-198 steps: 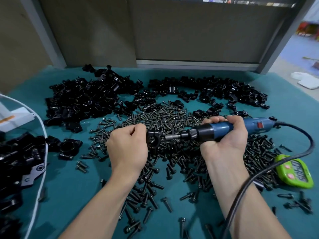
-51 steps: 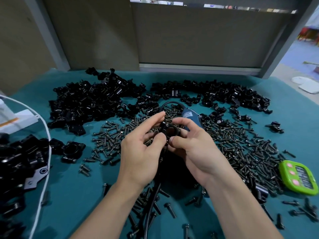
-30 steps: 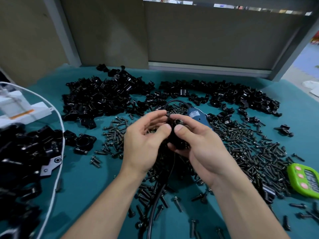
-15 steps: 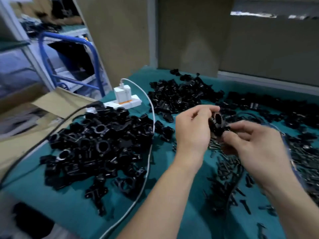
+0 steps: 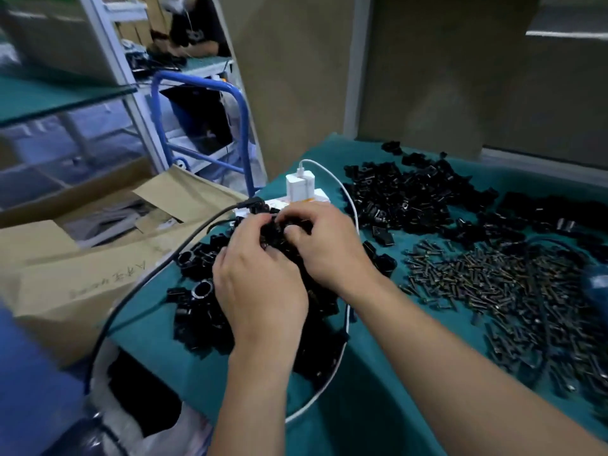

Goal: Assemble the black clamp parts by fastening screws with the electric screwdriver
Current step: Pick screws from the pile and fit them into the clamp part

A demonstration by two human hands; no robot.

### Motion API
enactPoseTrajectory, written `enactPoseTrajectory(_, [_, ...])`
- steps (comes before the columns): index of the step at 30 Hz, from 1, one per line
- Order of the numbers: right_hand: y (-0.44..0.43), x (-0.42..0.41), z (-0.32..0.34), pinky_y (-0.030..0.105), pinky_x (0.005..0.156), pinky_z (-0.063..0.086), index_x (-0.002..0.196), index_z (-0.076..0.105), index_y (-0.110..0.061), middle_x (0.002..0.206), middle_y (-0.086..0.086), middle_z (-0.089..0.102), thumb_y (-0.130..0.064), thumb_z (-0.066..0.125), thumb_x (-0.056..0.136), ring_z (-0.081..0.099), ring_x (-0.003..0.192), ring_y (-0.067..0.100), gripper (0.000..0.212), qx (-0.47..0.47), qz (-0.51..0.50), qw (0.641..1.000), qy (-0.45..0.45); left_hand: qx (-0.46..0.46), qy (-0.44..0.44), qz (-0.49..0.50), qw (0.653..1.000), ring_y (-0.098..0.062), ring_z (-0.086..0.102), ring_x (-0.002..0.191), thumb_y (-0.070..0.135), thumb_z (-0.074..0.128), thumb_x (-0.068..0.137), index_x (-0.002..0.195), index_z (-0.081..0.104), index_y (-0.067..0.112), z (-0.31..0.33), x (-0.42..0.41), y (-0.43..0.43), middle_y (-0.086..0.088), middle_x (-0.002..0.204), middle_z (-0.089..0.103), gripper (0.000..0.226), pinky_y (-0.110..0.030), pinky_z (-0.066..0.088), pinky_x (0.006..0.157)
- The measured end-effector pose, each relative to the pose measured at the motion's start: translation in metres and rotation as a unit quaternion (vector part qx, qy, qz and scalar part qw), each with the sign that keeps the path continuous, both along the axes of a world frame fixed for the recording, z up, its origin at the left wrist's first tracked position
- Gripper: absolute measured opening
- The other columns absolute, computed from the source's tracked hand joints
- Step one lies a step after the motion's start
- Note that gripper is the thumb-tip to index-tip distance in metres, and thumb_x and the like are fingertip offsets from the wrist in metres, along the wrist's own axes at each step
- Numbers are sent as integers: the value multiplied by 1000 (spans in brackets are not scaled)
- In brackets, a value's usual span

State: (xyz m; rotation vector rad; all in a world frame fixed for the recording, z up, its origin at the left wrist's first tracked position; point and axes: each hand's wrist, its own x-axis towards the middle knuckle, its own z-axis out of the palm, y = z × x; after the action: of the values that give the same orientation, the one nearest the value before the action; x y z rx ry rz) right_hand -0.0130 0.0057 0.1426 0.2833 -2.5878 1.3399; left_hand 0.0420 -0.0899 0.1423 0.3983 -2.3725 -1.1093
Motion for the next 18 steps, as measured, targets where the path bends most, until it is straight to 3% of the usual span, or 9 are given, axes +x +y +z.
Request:
enactPoseTrajectory(2, [-8,-6,-8,35,103,45,124,72,-33,124,0,71,-13,57,93,58,122,24,40,81,14,996,-36,-35,-96,-16,995,-26,54,133,12,51,100,146,55,31,-7,-5,-6,-2,145,62,50,-47,36,117])
enactPoseTrajectory(4, [-9,-7,-16,36,106,43,147,52,-39,138,7,63,-17,51,96,54,129,28,56,114,31,990,-78,-46,-139,-41,988,-25,45,144,16,49,102,156,43,31,-13,-7,-9,0,160,47,56,-50,32,121])
enactPoseTrajectory(6, [-2,-2,-20,32,101,41,155,36,-45,144,4,59,-21,50,96,53,130,25,65,98,32,991,-88,-48,-150,-49,986,-23,35,152,22,49,104,162,30,29,-17,-11,-11,1,169,32,61,-47,27,125])
enactPoseTrajectory(9, [24,10,-20,30,106,37,153,31,-51,151,-10,56,-30,53,93,49,139,14,67,50,-23,995,-83,1,-107,-28,994,-18,20,158,27,55,101,163,27,26,-20,-9,-8,2,173,20,69,-46,20,129])
enactPoseTrajectory(12, [64,18,-21,26,115,39,144,49,-46,141,-18,63,-21,60,90,53,135,1,60,13,-94,992,-78,-43,12,-32,998,-18,21,157,27,57,90,153,44,24,-21,-2,23,0,170,29,65,-45,17,130])
enactPoseTrajectory(14, [91,21,-25,13,104,41,137,57,-43,133,-19,68,-15,63,88,60,126,2,56,23,-138,987,-83,-77,47,-93,992,-19,22,158,24,59,87,144,56,21,-25,0,51,-4,167,35,57,-40,10,129])
enactPoseTrajectory(18, [136,36,-37,-1,71,40,132,60,-45,130,-19,69,-15,64,90,69,90,5,51,37,-198,973,-117,-53,3,-161,986,-19,25,158,9,67,91,124,73,15,-38,-2,82,-5,161,46,34,-36,4,131])
